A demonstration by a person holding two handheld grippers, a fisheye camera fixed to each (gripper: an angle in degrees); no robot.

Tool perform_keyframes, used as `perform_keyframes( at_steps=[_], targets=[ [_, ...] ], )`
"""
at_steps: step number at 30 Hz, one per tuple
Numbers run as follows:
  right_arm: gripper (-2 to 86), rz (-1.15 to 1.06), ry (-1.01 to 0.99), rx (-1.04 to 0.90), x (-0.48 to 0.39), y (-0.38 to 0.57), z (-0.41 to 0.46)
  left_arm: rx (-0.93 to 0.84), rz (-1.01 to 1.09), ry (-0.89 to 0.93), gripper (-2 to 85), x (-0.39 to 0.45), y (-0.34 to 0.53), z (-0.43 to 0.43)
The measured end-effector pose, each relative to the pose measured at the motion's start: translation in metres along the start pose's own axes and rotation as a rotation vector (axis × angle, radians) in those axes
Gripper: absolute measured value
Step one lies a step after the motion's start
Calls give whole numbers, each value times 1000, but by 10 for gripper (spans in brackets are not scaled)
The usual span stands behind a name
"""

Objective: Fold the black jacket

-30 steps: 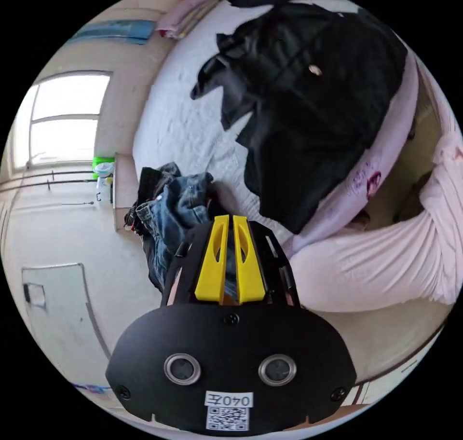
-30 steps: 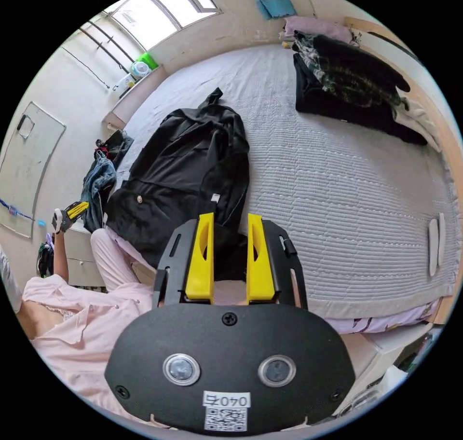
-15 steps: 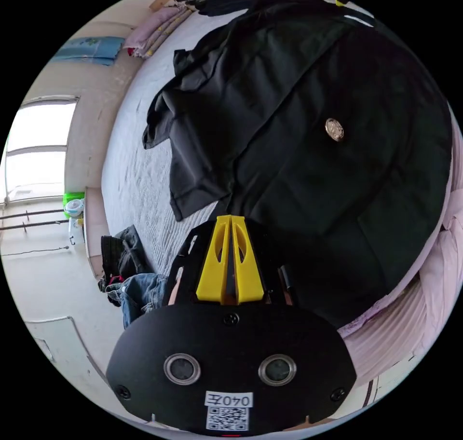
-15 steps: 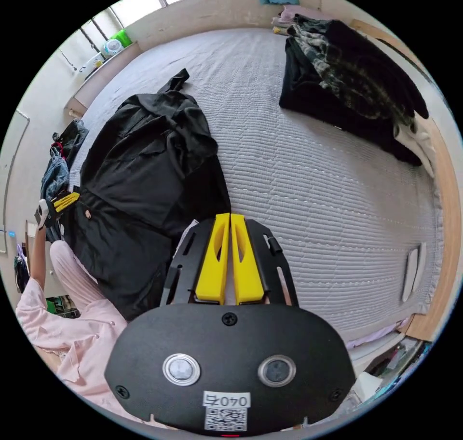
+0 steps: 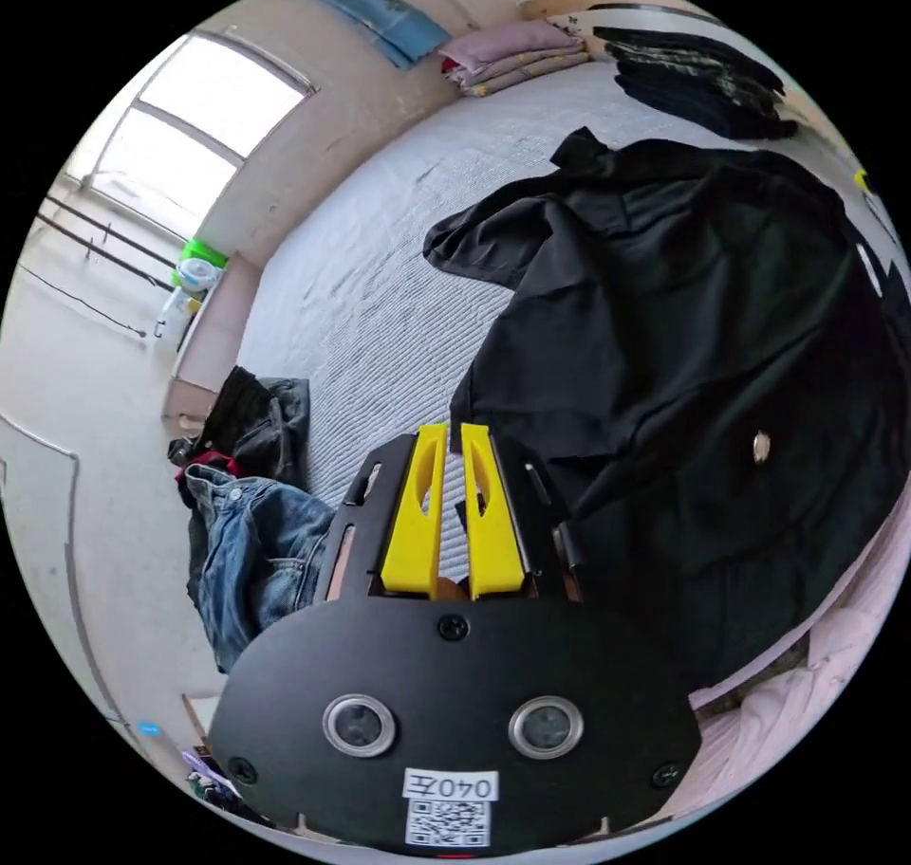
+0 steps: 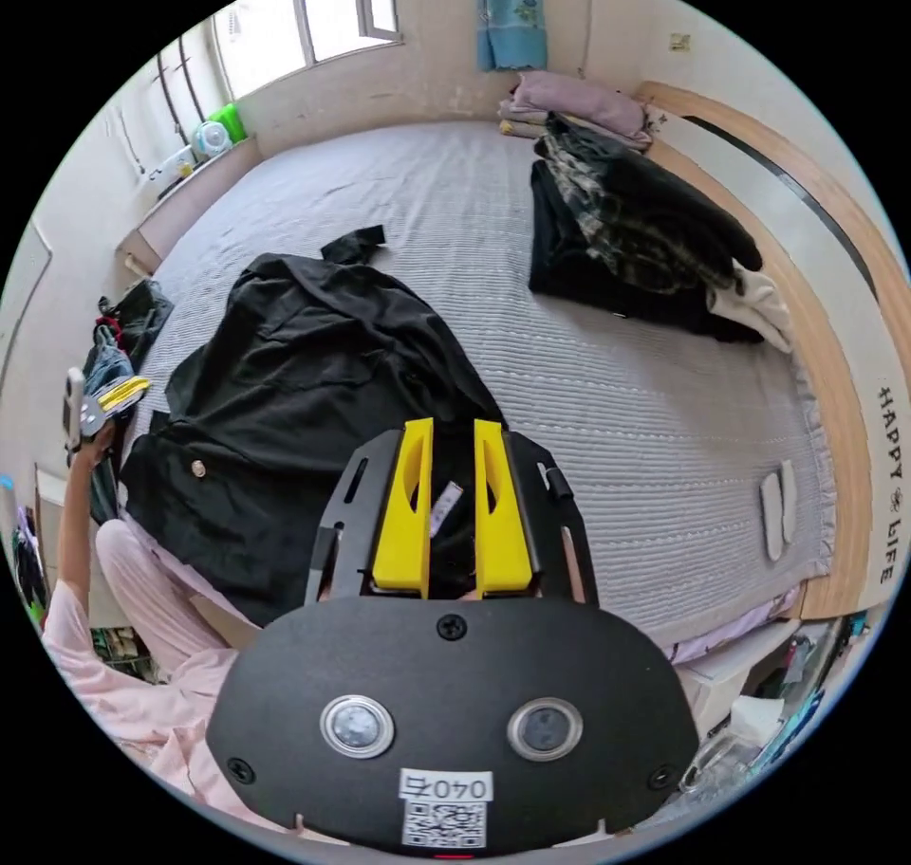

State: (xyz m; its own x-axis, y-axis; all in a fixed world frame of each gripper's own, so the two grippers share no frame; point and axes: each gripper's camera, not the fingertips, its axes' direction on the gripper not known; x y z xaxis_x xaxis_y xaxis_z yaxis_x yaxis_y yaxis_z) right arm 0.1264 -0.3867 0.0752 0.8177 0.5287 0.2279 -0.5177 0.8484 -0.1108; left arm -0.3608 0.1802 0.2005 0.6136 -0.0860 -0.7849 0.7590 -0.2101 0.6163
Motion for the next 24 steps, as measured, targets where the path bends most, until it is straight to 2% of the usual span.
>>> perform_keyframes(
  at_steps=[3,5,9,13,17,22,24],
  targets=[
    [60,-77,-109,14,-49,-35,13,-135,-48,96,44,-24,-38,51],
    [60,-162,-200,3,-98,-72,29,-177,-40,190,28,-27,-45,72],
    [82,-360,-277,-24,-206,-146,62,-99,117,102,-5,-12,-28,51],
    [112,-499,-244,-82,-348,-245,126,-19,128,42,-8,-8,-13,42],
    [113,-491,-188,-169,-456,-323,201,-49,179,20,-9,-11,-27,41],
    [104,-454,-11,-271,-513,-363,274,-14,155,42,-9,-26,-30,36],
    [76,-432,-6,-295,-519,-372,283,-6,143,69,-9,-36,-34,32]
  ],
)
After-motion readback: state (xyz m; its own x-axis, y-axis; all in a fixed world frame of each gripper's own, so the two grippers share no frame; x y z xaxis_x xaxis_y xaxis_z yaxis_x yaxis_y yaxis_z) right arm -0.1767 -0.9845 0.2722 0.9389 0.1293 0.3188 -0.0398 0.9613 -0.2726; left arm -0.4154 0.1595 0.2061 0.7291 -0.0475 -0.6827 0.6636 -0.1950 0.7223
